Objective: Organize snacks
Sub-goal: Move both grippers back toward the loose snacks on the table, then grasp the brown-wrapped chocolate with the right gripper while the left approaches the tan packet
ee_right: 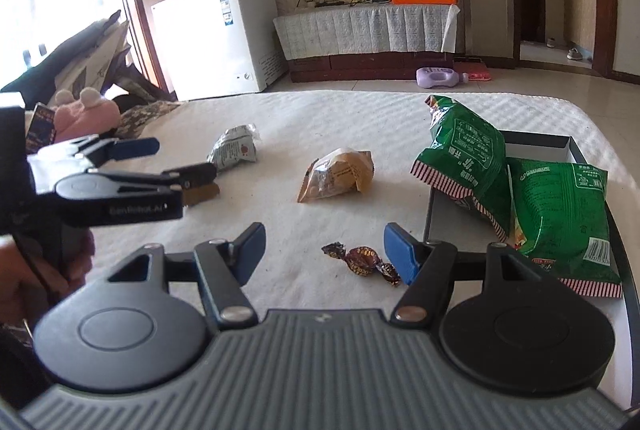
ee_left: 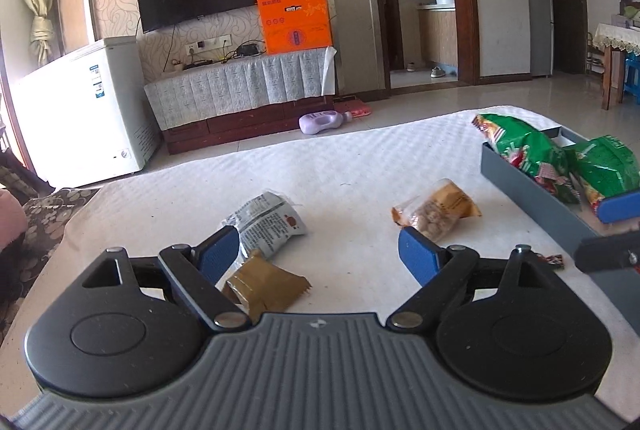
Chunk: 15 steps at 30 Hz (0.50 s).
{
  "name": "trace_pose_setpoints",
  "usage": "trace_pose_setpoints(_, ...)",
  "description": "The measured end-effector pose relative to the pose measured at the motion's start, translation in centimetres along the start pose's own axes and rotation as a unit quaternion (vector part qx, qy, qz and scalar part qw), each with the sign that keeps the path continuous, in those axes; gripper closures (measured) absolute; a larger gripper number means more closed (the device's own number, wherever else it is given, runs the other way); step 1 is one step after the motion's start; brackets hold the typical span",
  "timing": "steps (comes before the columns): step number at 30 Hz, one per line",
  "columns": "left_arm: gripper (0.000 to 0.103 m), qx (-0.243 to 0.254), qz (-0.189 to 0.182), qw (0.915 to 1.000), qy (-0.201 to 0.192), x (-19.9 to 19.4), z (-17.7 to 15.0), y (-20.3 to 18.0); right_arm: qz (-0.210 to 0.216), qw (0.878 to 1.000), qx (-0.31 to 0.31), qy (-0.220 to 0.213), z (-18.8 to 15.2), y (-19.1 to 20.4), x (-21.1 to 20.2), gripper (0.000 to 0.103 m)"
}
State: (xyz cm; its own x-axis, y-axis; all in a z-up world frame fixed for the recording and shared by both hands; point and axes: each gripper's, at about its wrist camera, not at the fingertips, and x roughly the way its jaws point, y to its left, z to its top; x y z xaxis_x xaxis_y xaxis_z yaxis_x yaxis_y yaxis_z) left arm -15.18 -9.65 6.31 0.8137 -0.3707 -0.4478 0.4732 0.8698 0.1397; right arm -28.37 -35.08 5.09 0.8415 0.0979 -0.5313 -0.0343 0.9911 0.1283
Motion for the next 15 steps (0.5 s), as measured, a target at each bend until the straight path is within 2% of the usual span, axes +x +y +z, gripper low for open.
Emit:
trace_pose_setpoints(5,0.013,-0.002,0.015,0.9998,0.011,2.0,-0.3,0.9,-0.009,0.998,-0.051,0.024,-0.3,0.9,1.2,0.036)
trace_pose_setpoints(15,0.013,-0.011,0.003,0.9982,0.059,6.3,-2.4,1.9,-0.025,0.993,-0.097,0.065,-0.5,1.2,3.9,0.037)
